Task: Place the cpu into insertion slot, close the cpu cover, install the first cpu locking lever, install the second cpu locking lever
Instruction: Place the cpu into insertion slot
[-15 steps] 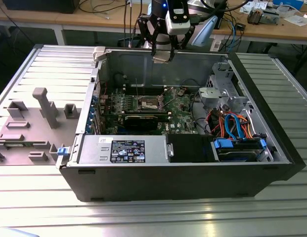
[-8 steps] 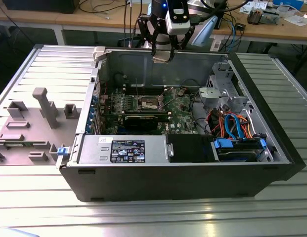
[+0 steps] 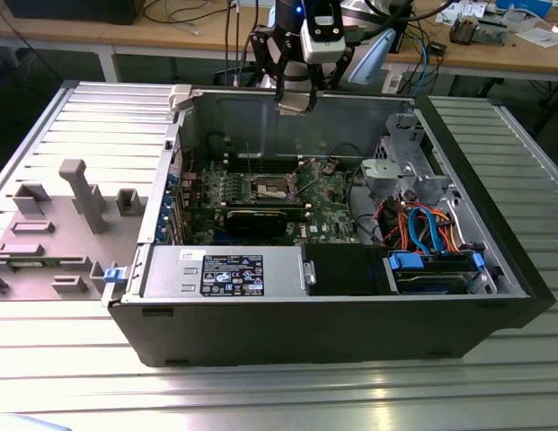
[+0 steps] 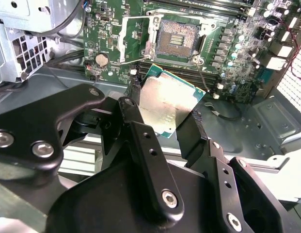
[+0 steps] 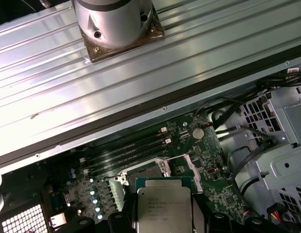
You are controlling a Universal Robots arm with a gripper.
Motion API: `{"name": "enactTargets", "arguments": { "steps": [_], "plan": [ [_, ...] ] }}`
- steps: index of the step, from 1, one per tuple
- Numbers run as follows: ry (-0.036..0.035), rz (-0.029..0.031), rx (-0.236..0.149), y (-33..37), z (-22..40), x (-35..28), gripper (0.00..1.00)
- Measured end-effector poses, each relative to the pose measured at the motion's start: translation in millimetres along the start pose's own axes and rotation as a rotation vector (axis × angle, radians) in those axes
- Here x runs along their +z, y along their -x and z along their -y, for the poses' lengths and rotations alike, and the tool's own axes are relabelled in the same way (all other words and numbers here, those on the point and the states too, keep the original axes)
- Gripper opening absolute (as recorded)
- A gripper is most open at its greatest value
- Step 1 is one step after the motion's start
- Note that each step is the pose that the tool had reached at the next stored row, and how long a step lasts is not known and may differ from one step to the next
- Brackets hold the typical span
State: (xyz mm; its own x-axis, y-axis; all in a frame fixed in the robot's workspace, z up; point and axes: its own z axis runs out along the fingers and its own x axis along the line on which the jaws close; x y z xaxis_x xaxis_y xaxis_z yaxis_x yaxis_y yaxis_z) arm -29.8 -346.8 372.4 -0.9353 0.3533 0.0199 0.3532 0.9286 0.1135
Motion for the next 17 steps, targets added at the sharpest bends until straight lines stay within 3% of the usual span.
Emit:
{"name": "enactTargets", "arguments": {
  "steps": [6,17],
  "plan": [
    [0.0004,0.0027,0.024,-0.1,0.0,0.0,0.55],
    [0.0006,0.0037,0.033,-0.2,0.1,0.0,0.55]
  ]
}}
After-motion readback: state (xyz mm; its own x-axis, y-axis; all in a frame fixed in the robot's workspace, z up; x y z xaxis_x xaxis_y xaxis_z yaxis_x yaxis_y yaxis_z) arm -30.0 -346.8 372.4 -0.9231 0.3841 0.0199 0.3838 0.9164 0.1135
